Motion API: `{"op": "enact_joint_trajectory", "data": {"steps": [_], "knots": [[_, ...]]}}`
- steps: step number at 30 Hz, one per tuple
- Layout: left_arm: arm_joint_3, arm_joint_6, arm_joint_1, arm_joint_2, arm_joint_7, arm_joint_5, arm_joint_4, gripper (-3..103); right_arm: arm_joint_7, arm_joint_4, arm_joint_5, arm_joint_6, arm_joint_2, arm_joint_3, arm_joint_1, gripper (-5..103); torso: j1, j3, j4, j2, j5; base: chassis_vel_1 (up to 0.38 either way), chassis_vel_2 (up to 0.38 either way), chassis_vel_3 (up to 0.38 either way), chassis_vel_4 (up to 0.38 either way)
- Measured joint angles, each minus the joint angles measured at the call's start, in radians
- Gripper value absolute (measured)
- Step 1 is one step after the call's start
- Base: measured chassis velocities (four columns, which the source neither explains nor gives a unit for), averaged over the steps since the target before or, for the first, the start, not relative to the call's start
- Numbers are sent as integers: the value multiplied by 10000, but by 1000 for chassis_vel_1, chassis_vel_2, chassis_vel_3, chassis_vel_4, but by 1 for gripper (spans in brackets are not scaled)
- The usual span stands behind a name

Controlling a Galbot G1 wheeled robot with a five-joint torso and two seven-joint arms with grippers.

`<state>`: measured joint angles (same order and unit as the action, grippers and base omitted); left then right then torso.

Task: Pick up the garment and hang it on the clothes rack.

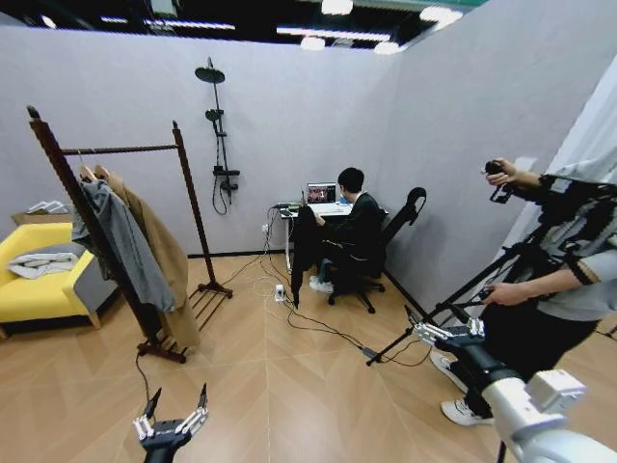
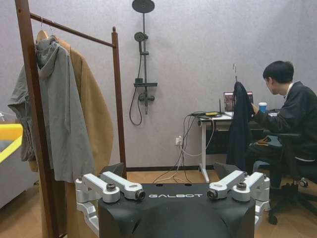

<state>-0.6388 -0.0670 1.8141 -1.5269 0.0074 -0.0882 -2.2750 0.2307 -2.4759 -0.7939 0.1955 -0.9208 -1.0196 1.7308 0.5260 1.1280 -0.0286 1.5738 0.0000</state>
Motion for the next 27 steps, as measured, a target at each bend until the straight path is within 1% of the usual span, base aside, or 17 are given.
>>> {"op": "enact_joint_trajectory", "data": {"steps": [4,19,24,27], "knots": [[0,0,0,0,-1,0,0,100,174,35,-112,-52,7,1,-103,100,0,1,1,0,0,0,0,0,0],[0,0,0,0,0,0,0,100,149,162,-305,-56,35,-93,-135,100,0,1,0,0,0,0,0,0,0],[0,0,0,-1,-1,0,0,100,143,253,-410,-27,124,-48,-264,100,0,1,0,0,0,0,0,0,0],[0,0,0,0,0,0,0,100,112,309,-674,70,336,-69,-506,100,-1,0,1,0,0,0,0,0,0]]}}
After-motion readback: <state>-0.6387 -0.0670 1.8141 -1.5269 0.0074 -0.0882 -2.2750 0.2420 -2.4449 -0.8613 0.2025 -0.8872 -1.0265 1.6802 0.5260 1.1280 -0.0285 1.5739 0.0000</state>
